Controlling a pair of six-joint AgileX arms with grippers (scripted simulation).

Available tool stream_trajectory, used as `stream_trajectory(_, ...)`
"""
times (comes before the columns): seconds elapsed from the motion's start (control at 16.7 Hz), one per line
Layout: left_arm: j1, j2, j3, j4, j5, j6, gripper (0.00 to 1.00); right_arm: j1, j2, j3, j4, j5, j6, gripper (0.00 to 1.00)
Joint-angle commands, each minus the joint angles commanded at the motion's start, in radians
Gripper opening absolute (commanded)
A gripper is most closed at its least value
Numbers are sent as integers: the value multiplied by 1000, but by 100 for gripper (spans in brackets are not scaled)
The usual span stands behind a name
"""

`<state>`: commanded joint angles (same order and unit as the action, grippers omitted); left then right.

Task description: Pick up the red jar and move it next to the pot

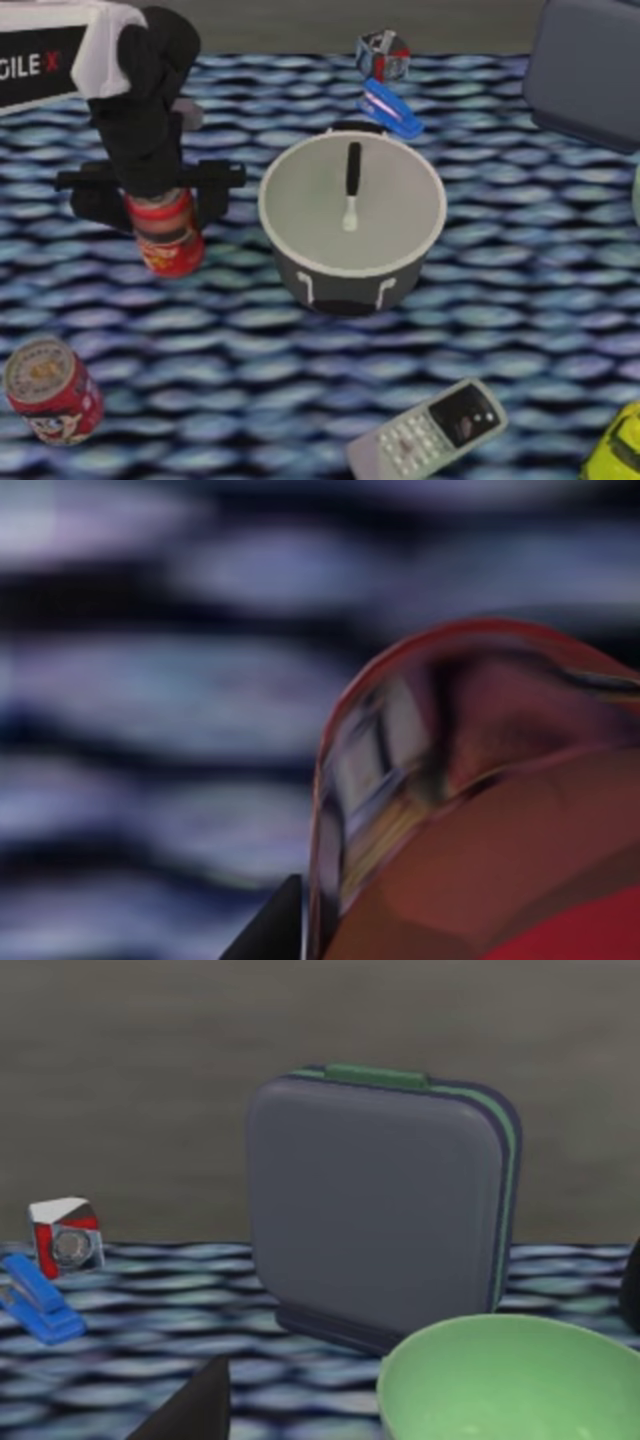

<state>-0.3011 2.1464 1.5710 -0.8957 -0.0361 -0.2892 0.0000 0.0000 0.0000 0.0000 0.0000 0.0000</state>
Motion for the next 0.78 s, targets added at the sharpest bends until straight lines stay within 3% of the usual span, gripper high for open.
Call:
stream_trajectory(0.42,0,0,0,0,0,0,98,0,0,0,0,0,0,100)
stream_trajectory(0.78,0,0,0,0,0,0,100,0,0,0,0,0,0,100)
